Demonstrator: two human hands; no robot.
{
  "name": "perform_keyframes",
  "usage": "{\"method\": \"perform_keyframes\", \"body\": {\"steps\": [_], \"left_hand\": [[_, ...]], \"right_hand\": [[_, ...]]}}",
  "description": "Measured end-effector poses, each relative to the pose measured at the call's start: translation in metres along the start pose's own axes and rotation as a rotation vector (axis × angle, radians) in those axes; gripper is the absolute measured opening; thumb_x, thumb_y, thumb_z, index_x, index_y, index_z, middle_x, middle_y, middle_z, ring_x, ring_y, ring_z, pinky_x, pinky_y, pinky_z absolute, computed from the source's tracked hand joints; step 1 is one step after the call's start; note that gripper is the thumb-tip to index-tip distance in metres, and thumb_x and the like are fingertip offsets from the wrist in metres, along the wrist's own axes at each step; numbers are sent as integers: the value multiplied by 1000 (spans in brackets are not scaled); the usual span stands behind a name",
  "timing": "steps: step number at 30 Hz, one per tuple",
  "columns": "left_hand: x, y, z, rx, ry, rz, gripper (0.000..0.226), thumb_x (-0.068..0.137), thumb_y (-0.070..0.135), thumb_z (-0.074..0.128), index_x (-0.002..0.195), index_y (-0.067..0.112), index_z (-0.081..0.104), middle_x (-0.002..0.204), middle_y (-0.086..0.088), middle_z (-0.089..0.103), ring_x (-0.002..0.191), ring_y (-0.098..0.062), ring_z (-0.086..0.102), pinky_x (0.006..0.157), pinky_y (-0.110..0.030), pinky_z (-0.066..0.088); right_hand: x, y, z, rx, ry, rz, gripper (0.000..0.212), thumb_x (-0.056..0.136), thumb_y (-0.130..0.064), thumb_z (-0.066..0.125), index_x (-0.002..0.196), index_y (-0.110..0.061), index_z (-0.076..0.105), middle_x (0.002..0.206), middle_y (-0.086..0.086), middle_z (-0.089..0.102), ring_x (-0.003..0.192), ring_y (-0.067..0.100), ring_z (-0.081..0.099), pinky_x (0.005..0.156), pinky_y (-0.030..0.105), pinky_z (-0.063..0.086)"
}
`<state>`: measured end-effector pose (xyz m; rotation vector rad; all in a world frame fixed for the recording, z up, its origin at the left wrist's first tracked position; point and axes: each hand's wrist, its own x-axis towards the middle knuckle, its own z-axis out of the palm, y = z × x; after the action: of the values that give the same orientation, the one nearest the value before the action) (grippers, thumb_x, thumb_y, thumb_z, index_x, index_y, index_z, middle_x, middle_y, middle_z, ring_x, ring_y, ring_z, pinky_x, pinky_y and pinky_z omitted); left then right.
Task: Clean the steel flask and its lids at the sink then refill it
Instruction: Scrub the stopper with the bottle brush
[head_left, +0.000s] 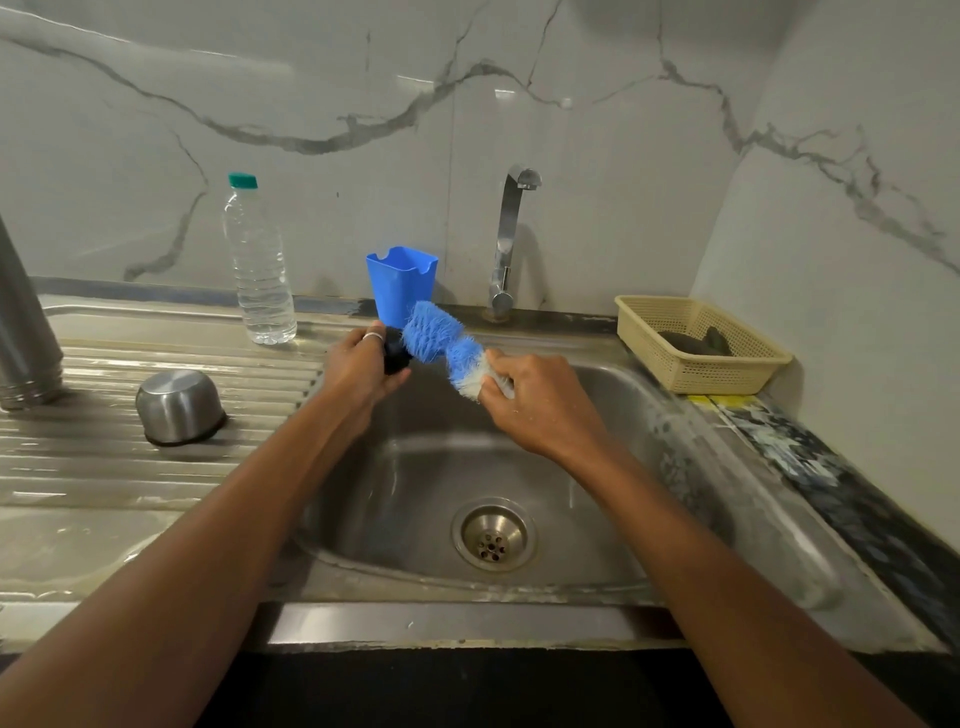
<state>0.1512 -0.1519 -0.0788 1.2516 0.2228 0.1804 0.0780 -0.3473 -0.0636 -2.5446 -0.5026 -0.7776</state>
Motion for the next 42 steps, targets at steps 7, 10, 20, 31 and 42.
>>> {"method": "perform_keyframes", "body": {"steps": [7,10,20,31,42], "left_hand": [[-15,1,17,-59,-78,-75,17,109,28,48,104,17,60,117,-10,63,106,-23,69,64,-27,61],[-10,2,10,-40,-74,-102,17,109,25,46,117,17,59,118,-10,60,102,-22,68,67,-29,62],[-10,-2,12,-90,-227,-76,38,99,20,66,134,6,58,129,-12,66,93,-11,70,71,-22,60],[-15,-4,21,-101,-217,-64,34,103,35,58,123,8,64,123,-11,69,90,-14,66,63,-19,57],[-21,-5,26,-31,-203,-91,40,107,44,45,120,10,60,107,-10,69,74,-13,62,55,-20,56]], "right_hand": [[3,-2,1,4,30,16,30,93,-29,50,105,-8,69,69,7,63,68,31,61,64,42,52],[1,-2,-1,7,23,-16,29,94,-23,55,108,-5,72,63,4,57,61,24,58,58,35,46],[2,6,-2,50,65,70,29,94,-23,57,113,-6,71,71,6,65,72,29,61,68,40,51],[2,0,4,50,113,50,32,96,-21,57,120,-3,69,81,15,72,74,34,64,71,46,54],[1,2,1,60,114,58,32,94,-22,59,117,-3,69,81,13,73,72,30,64,69,45,55]]}}
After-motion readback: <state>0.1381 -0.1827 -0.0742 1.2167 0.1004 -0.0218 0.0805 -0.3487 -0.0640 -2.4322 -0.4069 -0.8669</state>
